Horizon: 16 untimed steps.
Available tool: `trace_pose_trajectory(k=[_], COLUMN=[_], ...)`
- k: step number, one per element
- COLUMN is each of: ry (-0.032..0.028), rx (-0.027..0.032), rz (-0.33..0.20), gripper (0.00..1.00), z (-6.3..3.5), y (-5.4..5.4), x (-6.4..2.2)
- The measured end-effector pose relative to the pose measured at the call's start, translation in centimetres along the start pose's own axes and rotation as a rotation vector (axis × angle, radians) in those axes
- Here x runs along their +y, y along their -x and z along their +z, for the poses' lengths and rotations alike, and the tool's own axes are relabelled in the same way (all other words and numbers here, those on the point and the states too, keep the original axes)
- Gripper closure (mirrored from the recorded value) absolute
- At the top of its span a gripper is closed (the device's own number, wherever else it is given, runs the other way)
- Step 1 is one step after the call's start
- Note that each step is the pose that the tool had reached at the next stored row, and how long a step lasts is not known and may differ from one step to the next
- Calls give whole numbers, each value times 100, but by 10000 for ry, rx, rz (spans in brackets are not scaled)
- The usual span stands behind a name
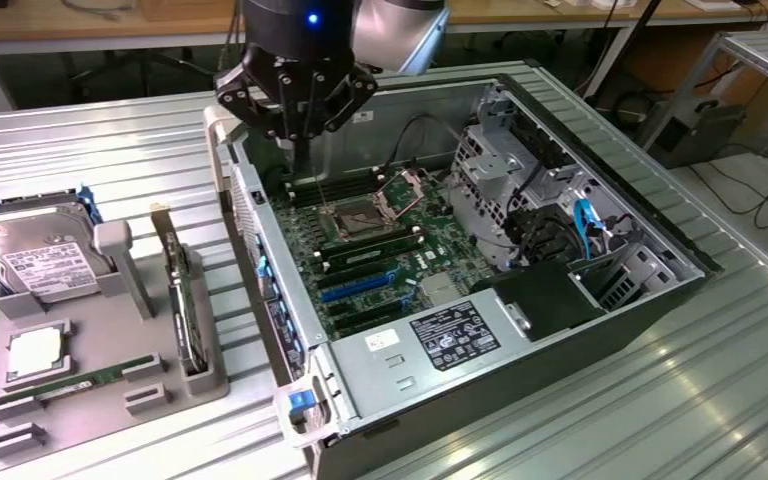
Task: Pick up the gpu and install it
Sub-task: 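Reach for the gpu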
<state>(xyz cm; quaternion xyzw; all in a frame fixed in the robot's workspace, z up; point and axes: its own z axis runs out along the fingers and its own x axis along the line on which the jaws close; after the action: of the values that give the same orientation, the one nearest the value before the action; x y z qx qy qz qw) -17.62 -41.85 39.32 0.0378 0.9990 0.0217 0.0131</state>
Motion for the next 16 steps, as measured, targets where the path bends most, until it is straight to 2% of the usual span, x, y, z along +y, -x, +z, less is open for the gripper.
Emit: trace_pose_trajectory(k=[8, 16], ry=[0, 0], rx=[0, -1], rz=[2, 0], gripper=[89, 89], z=[0, 57], y=[-353, -752], x=[-115, -230])
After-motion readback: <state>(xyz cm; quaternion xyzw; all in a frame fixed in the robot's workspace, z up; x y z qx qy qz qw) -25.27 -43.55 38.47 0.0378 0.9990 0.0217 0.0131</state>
